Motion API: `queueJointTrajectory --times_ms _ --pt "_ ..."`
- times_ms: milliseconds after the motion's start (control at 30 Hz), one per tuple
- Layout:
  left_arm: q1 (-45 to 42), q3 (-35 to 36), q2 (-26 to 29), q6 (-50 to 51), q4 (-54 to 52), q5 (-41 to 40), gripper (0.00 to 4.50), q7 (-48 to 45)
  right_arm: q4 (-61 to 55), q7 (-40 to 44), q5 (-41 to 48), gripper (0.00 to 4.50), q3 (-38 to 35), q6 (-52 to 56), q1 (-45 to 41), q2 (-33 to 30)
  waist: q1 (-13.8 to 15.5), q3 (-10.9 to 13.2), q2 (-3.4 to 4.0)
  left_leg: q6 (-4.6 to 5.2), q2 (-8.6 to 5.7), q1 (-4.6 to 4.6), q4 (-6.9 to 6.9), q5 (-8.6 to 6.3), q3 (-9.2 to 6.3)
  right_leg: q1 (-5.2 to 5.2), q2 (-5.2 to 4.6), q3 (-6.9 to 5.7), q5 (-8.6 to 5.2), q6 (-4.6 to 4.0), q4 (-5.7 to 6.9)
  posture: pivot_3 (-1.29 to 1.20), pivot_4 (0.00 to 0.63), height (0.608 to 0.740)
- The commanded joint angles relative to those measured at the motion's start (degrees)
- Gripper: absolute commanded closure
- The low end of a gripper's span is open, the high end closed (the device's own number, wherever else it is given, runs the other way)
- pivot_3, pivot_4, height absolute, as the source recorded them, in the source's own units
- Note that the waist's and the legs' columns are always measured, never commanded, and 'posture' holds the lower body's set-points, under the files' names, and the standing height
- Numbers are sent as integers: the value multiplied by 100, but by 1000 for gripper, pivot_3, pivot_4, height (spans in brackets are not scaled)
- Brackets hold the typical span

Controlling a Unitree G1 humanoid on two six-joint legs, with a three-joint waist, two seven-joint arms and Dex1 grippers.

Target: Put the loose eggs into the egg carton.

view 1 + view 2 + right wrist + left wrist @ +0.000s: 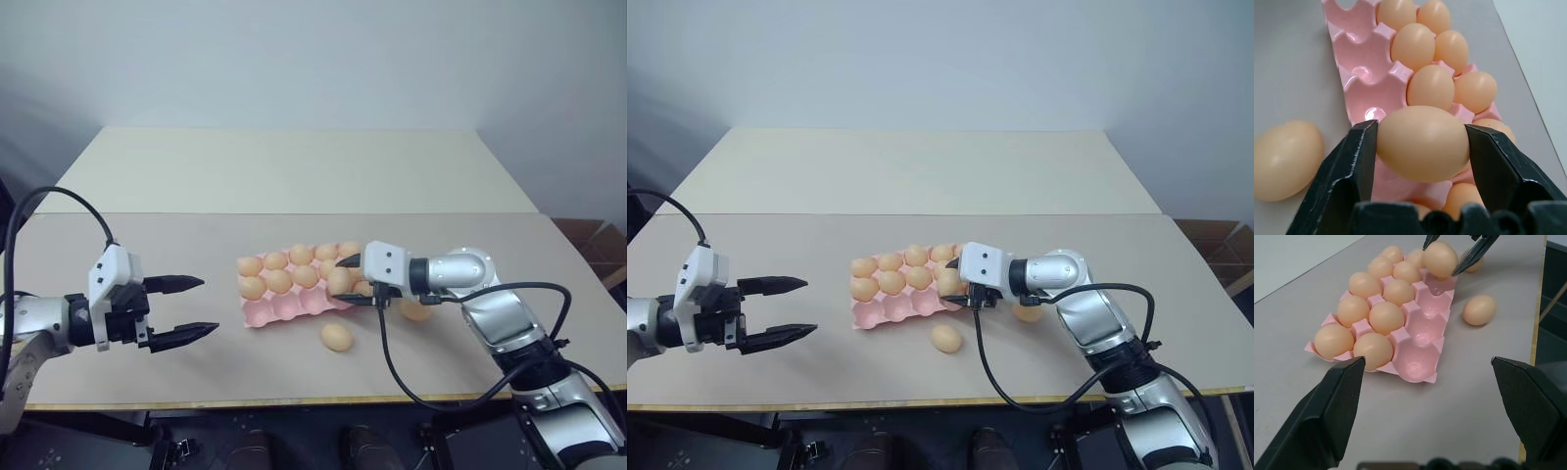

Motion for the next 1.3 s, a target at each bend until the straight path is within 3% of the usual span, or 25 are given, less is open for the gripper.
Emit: queueJointTrajectory --times_ms 33,267,467,800,967,1300 --pt "-34 74 8 -97 -118 5 0 7 -32 -45 -167 141 34 -204 -91 2 -4 0 0 0 1 1 0 0 0 0 1 0 0 -1 1 0 150 740" --pt "-224 -88 -6 -156 29 57 0 -24 -168 -18 182 19 -400 24 5 -113 -16 0 0 -1 1 3 0 1 0 0 2 0 1 -7 2 0 150 740" --pt "-348 9 91 -252 368 73 0 -208 -796 506 1722 19 -1874 755 591 -749 60 0 0 -1 1 -3 0 0 0 0 1 1 10 6 -5 0 150 740" --pt "-243 601 602 -120 855 -6 0 -804 -1425 1544 3315 19 -4498 1463 2757 -2211 57 0 1 -1 4 12 -1 0 1 4 1 2 -11 -27 -3 0 150 740" --pt "-338 494 558 -85 806 -30 0 -789 -1512 1660 3282 19 -4703 1276 3409 -2312 44 -1 0 -2 7 32 -1 0 1 17 4 7 -12 -28 -2 0 150 740" --pt "-363 544 605 -52 762 -48 0 -806 -1635 1546 3447 19 -4683 1287 3402 -2316 61 -1 -1 -2 6 26 -2 -1 9 12 3 14 -12 -28 -5 0 150 740"
